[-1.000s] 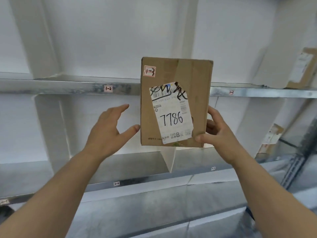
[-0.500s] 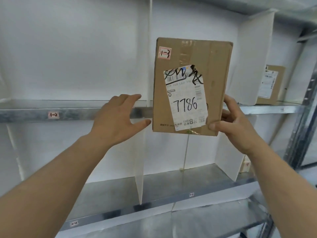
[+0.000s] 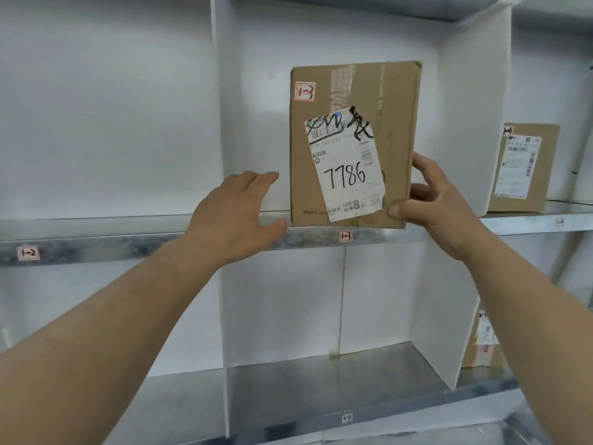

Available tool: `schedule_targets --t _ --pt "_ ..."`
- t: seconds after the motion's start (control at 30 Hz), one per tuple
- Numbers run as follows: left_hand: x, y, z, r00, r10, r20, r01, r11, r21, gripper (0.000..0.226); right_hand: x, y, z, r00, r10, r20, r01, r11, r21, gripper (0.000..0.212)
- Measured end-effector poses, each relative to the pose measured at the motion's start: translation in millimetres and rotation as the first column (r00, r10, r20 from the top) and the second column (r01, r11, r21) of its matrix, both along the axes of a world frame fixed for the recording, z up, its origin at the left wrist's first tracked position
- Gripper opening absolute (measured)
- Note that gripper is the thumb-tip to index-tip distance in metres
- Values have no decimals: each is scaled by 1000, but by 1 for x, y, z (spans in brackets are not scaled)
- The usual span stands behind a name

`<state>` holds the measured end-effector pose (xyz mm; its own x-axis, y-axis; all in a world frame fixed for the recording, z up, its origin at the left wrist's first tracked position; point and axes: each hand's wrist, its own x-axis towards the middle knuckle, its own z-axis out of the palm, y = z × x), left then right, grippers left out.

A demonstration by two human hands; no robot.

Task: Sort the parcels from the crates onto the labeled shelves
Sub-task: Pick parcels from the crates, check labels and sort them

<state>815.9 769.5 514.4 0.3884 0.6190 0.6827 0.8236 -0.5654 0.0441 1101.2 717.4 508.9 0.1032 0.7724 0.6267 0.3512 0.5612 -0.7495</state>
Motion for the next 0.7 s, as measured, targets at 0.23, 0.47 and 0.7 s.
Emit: schedule_targets --t 0.23,0.47,0.7 --pt "44 36 7 916 -67 396 182 948 -262 65 7 52 6 998 68 16 -67 997 -42 82" --pt "64 74 -1 837 58 544 143 937 -320 57 -2 105 3 991 87 98 -68 982 -179 81" --pt "72 92 -7 847 131 515 72 932 -354 55 -7 129 3 956 -27 293 86 978 -190 80"
